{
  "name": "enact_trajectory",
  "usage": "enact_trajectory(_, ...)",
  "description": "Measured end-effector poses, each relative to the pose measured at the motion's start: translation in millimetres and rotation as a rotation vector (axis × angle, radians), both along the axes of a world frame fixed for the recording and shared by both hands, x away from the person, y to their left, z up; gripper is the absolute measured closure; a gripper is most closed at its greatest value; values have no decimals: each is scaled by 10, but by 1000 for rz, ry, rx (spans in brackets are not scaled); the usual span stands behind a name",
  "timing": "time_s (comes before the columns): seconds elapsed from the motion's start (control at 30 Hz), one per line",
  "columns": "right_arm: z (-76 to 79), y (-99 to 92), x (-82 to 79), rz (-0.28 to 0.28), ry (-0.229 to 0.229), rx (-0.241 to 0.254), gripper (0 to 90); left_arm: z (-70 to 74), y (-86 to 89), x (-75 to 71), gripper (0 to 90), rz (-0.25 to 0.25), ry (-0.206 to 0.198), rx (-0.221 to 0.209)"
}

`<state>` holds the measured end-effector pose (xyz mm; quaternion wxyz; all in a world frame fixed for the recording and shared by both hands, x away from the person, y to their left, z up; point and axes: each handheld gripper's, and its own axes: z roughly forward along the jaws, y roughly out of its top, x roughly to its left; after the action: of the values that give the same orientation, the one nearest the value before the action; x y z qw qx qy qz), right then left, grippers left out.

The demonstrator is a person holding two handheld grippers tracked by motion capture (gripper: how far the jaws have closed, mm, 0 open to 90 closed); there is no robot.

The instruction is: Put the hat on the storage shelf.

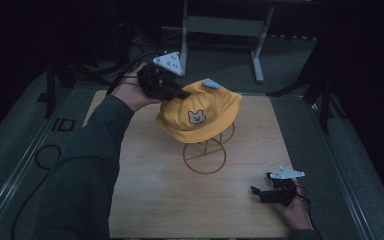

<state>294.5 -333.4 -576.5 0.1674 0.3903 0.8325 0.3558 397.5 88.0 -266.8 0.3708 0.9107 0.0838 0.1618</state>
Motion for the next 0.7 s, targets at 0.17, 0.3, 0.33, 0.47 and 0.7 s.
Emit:
enact_trajectory(0.17,0,0,0,0,-1,0,121,-29,-43,39,820,-3,8,8)
enact_trajectory(0.3,0,0,0,0,0,0,121,-48,-100,67,814,-6,11,11)
enact_trajectory(0.33,0,0,0,0,0,0,121,-52,-119,71,812,-7,10,15)
enact_trajectory(0.47,0,-1,2,1,-2,-1,121,-78,-196,105,804,-6,6,20)
enact_trajectory(0.7,-1,-1,1,1,-2,0,121,-130,-325,137,792,-7,11,21)
